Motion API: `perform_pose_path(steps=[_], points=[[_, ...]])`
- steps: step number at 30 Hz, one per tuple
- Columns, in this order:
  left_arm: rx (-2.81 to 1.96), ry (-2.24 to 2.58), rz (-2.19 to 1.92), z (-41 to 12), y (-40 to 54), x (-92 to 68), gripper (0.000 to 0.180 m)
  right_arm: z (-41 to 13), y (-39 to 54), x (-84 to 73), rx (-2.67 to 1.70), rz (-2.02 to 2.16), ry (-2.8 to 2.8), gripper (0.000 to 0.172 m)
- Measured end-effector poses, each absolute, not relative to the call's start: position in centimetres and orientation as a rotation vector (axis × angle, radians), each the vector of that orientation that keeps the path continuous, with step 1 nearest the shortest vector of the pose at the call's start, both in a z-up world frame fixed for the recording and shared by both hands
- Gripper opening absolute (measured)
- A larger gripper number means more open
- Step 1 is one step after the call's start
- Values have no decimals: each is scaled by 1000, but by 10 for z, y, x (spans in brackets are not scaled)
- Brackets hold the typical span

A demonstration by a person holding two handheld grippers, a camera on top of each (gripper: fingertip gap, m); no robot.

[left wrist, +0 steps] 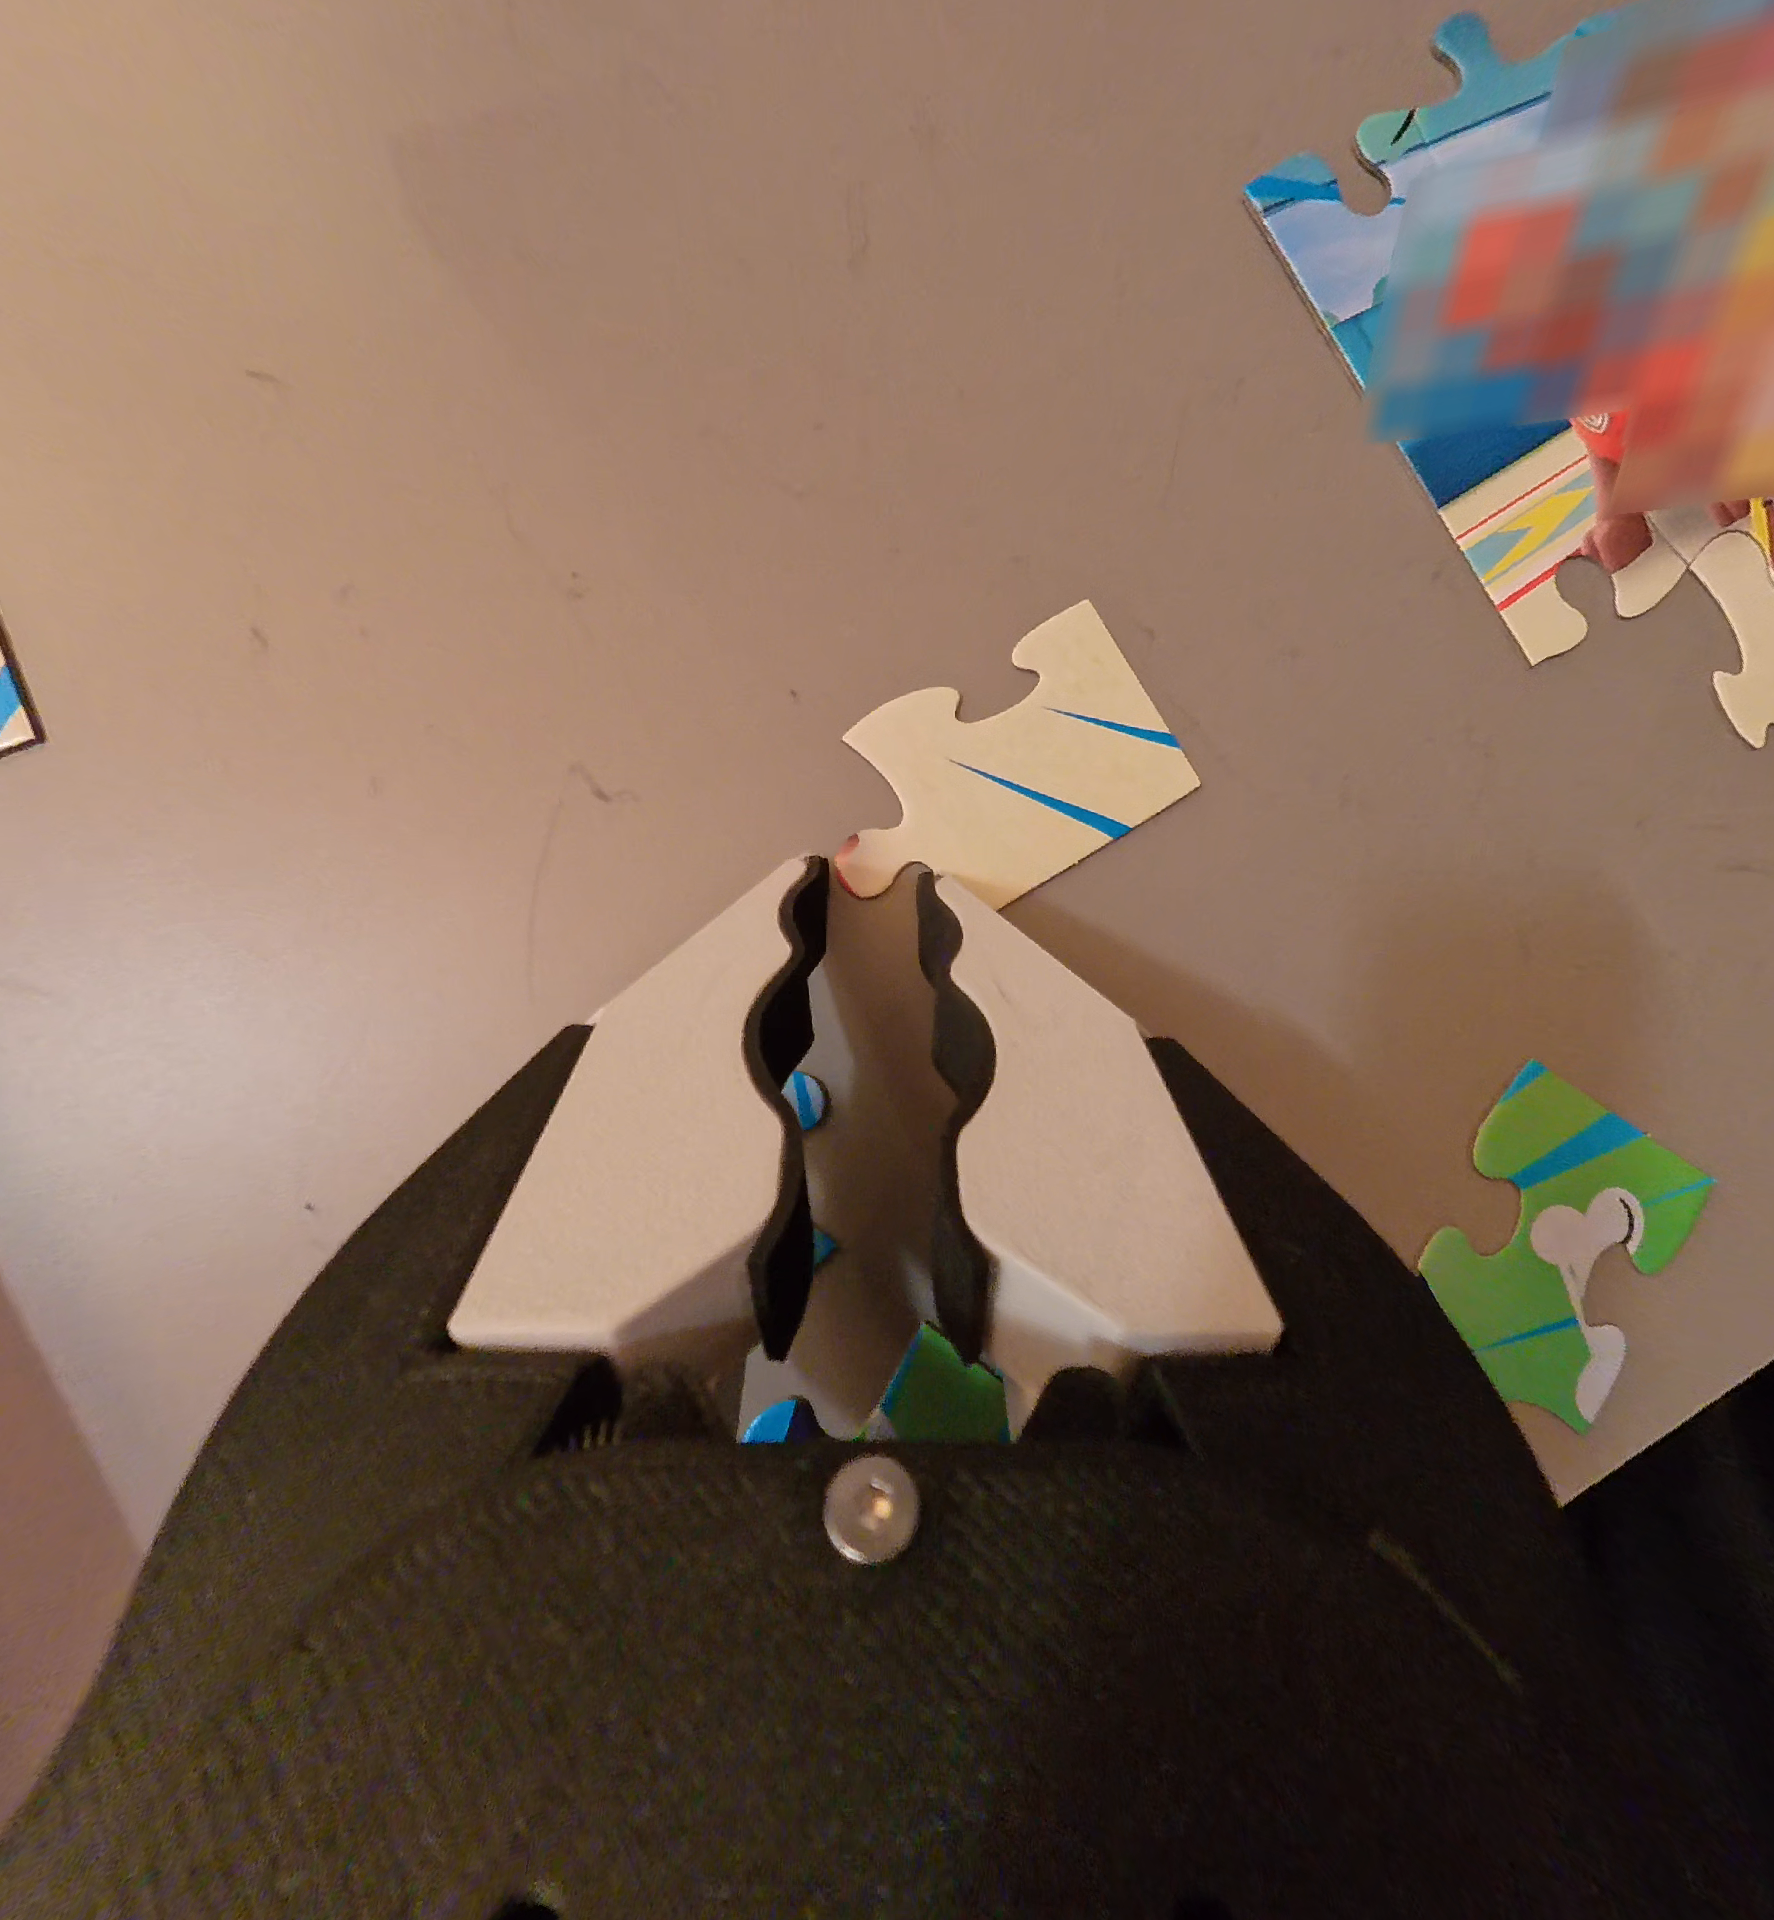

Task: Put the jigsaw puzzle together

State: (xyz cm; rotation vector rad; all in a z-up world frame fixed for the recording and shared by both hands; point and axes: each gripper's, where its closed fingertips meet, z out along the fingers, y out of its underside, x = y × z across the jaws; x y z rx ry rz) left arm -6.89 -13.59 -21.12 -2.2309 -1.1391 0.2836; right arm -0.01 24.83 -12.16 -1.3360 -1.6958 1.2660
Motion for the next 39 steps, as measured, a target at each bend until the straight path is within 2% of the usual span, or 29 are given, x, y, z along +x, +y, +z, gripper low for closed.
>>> perform_pose_path(steps=[8,23,39], points=[[-2155,-1179,298,-199,-148,-76,16,-121,249,0,-1337,1270,-1690,16],[-1924,-1538,639,-154,-295,-103,22,-127,241,-6,-1348,1286,-1707,16],[-1932,-1514,578,-164,-286,-91,22,-124,225,-11,-1311,1288,-1744,16]])
